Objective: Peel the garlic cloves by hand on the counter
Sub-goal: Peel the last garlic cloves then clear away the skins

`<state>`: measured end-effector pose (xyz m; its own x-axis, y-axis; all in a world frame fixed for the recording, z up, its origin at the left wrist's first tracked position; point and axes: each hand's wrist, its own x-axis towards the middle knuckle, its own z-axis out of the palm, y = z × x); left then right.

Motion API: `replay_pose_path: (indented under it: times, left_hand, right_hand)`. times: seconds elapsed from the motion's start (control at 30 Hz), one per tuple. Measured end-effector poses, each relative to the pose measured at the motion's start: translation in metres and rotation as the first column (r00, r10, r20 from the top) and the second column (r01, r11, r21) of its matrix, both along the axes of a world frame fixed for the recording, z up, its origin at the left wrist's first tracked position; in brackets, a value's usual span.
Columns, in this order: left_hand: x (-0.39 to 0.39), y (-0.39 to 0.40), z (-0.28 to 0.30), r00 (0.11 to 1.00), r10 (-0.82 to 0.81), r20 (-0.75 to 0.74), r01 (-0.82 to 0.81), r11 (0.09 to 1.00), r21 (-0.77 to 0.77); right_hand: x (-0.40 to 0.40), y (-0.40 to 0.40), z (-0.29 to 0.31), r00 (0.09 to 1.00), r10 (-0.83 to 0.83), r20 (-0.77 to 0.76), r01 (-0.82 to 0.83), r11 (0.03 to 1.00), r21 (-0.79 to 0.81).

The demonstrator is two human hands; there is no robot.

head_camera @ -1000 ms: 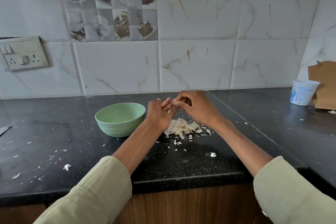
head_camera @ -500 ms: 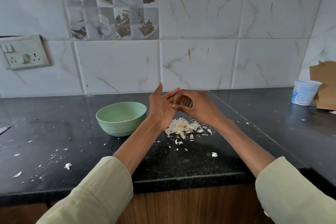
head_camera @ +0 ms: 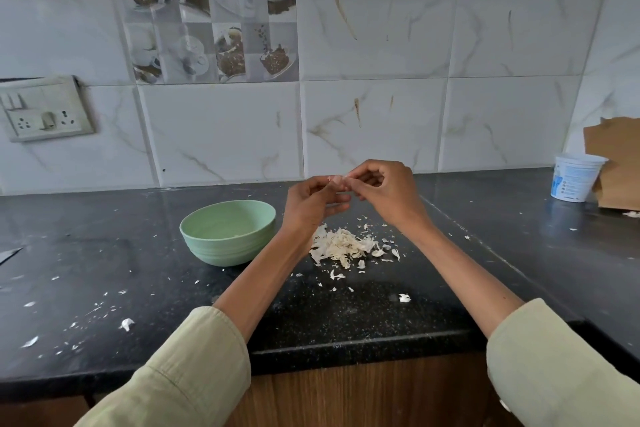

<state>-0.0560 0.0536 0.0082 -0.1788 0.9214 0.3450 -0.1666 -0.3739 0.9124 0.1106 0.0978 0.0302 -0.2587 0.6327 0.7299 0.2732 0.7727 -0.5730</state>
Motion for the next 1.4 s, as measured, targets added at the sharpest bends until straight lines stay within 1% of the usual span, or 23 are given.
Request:
replay_pose_path:
  times: [0.1, 0.2, 0.33, 0.43, 0.63, 0.83, 1.03, 1.17, 1.4]
  left_hand:
    - [-0.001, -0.004, 0.002, 0.992, 0.101, -0.07, -0.096, 0.993, 0.073]
    - [-0.002, -0.004, 0.003, 0.965, 0.208, -0.157, -0.187, 0.972, 0.139]
    - [0.0, -0.009, 0.004, 0.922, 0.296, -0.248, -0.248, 0.946, 0.209]
    - [0.001, -0.009, 0.004, 0.898, 0.328, -0.294, -0.267, 0.936, 0.231]
    - [0.002, -0.011, 0.005, 0.866, 0.367, -0.339, -0.29, 0.922, 0.257]
    - [0.002, -0.011, 0.005, 0.878, 0.326, -0.35, -0.247, 0.936, 0.25]
    - [0.002, -0.012, 0.005, 0.923, 0.233, -0.306, -0.165, 0.959, 0.232]
    - [0.004, -0.01, 0.003, 0.932, 0.192, -0.308, -0.123, 0.965, 0.231]
    - [0.005, -0.009, 0.003, 0.983, 0.093, -0.162, -0.067, 0.985, 0.158]
  right_hand:
    - [0.001, 0.0, 0.001, 0.998, 0.036, -0.053, -0.04, 0.995, -0.088]
    - [0.0, -0.002, 0.002, 0.996, 0.065, -0.063, -0.071, 0.992, -0.105]
    - [0.001, -0.003, 0.002, 1.0, 0.012, -0.017, -0.013, 0.999, -0.051]
    - [0.001, -0.002, 0.002, 0.999, -0.038, 0.032, 0.038, 0.999, -0.003]
    - [0.001, -0.003, 0.001, 0.994, -0.082, 0.077, 0.08, 0.996, 0.032]
    - [0.002, -0.004, 0.0, 0.991, -0.092, 0.098, 0.088, 0.995, 0.039]
    - [0.003, -0.004, 0.003, 0.998, -0.049, 0.047, 0.05, 0.999, -0.009]
    - [0.003, -0.002, 0.002, 0.996, -0.078, 0.037, 0.079, 0.997, -0.027]
    - [-0.002, 0.001, 0.001, 0.992, -0.122, 0.028, 0.123, 0.992, -0.03]
